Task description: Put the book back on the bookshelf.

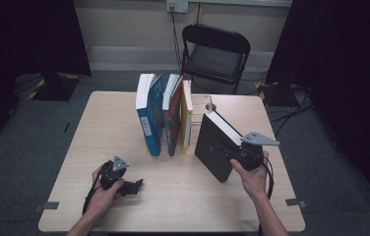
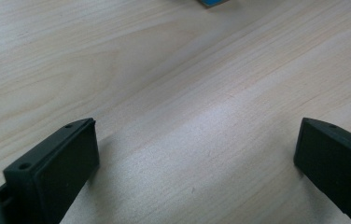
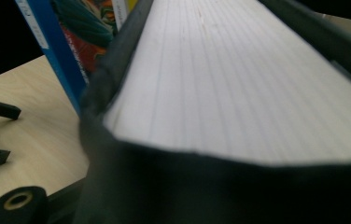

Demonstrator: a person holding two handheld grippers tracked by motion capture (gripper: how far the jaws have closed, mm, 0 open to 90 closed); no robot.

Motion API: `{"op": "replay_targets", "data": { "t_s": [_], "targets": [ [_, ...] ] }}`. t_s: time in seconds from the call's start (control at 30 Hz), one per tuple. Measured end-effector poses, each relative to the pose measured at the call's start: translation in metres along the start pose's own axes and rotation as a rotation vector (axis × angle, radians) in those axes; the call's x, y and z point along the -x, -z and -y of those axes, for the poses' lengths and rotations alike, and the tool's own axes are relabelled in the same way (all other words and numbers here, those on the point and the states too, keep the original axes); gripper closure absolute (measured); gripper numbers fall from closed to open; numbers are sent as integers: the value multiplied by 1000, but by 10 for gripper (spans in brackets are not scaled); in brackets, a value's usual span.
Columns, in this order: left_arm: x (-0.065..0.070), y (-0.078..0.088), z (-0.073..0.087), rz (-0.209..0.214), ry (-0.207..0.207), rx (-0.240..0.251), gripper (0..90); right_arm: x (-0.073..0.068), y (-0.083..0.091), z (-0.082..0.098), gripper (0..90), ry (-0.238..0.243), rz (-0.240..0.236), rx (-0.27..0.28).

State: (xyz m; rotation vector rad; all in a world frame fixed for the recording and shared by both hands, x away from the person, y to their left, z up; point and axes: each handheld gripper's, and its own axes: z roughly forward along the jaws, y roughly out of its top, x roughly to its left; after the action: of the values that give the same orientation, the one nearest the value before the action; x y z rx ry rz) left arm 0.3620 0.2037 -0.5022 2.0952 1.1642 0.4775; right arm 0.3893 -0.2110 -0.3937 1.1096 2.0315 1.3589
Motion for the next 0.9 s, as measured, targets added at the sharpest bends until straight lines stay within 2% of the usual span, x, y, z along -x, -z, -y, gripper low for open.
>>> {"op": "replay_targets", "data": {
  "t_s": [0.23, 0.33, 0.47, 0.57, 0.7, 0.9],
  "targets": [
    [0, 0, 0, 0, 0, -2, 0, -1, -3, -1, 517, 25, -10, -3],
    [0, 0, 0, -3, 0, -4, 0, -5, -2, -2, 506, 29, -9, -23],
    [0, 0, 0, -4, 1, -3, 0, -6, 1, -8, 442, 4, -35, -17],
    [0, 0, 0, -3, 1, -4, 0, -7, 2, -15, 437, 9, -46, -37],
    [0, 0, 0, -3, 1, -3, 0, -9, 1, -23, 433, 10, -23, -94],
    [0, 0, 0, -3, 1, -4, 0, -9, 3, -28, 431, 16, -38, -113]
  ]
}}
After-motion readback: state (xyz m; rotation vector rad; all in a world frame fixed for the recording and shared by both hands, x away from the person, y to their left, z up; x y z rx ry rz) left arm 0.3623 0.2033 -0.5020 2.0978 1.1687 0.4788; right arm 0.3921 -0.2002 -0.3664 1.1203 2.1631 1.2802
